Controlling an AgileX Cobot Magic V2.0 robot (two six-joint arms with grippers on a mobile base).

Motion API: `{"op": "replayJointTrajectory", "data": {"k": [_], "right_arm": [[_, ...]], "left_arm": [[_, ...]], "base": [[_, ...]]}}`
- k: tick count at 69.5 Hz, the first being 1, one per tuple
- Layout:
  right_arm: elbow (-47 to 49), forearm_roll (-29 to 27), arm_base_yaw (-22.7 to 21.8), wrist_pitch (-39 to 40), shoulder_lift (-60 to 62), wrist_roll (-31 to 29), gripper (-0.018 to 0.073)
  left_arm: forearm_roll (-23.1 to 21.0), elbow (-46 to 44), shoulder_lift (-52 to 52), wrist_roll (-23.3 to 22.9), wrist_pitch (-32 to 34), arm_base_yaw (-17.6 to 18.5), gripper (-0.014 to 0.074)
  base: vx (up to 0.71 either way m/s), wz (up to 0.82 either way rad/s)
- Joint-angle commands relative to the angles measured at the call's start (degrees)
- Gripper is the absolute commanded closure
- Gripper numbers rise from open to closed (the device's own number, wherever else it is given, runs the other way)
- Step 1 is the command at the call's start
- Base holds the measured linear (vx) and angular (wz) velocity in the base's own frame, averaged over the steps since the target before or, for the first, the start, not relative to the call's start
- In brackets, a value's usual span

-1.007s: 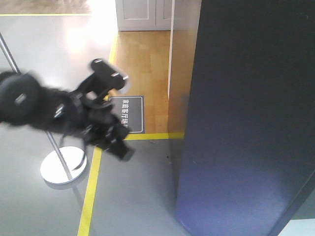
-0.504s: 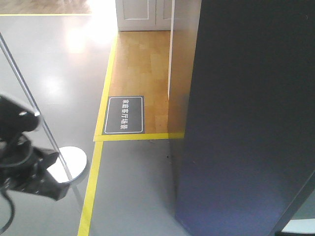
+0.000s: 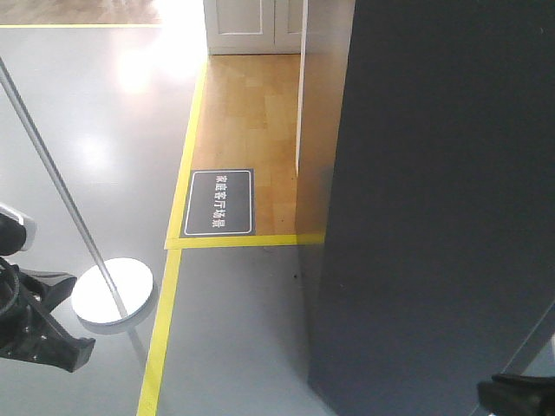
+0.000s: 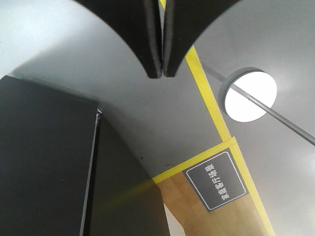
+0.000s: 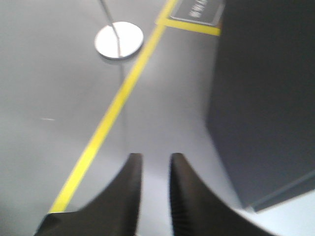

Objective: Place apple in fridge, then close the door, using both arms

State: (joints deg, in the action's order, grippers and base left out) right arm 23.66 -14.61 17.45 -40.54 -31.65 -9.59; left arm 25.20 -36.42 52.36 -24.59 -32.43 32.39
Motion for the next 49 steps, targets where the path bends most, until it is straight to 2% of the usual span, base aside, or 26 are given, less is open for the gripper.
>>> {"op": "replayJointTrajectory", "data": {"k": [1, 17, 24, 49], "right_arm": [[1.5, 4.5, -0.2, 5.7, -3.2, 3.5, 0.0575], [4.6, 15.2, -0.3, 7.9, -10.7, 14.1, 0.0568], [8.4, 22.8, -0.3, 7.9, -13.9, 20.0, 0.0566], [19.3, 55.0, -0.3, 8.4, -23.4, 44.3, 0.0566]], "left_arm": [[1.1, -1.4, -0.8, -0.8, 3.3, 0.2, 0.0603], [1.1, -1.4, -0.8, -0.8, 3.3, 0.2, 0.0603], [1.1, -1.4, -0.8, -0.8, 3.3, 0.2, 0.0603], [1.1, -1.4, -0.8, -0.8, 3.3, 0.2, 0.0603]], "base": [[0.00, 0.00], [0.00, 0.00], [0.00, 0.00], [0.00, 0.00]]}}
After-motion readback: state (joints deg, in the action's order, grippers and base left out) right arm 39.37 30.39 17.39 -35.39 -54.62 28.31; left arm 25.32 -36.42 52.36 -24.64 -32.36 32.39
